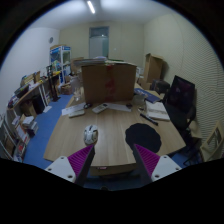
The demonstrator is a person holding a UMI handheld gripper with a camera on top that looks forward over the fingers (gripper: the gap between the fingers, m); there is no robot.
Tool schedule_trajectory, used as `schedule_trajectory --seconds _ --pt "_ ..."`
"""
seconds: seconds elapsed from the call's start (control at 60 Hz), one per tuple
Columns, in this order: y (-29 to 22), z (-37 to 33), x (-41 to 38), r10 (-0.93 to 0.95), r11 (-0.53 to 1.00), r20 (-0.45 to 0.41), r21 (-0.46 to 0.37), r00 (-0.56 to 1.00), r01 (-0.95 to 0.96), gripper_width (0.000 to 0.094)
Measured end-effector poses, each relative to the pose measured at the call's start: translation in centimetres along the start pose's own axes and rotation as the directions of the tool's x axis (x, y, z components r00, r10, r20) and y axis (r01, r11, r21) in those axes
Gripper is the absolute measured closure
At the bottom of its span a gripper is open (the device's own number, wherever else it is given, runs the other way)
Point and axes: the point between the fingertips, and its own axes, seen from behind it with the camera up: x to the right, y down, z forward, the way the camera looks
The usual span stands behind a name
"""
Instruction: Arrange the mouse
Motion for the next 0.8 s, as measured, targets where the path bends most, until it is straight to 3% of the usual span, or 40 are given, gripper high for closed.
schedule_trajectory --seconds 0.15,0.433,0.8 --pt "1.5 1.5 -2.3 -0.025 0.998 0.060 -0.054 0.998 0.028 0.0113" --pt "2.8 9.5 -7.4 -0.050 0.999 0.129 -0.012 0.990 0.052 0.0104" --pt "4.1 22.6 -11.3 -0.050 0.996 0.195 -0.058 0.980 0.062 0.0111"
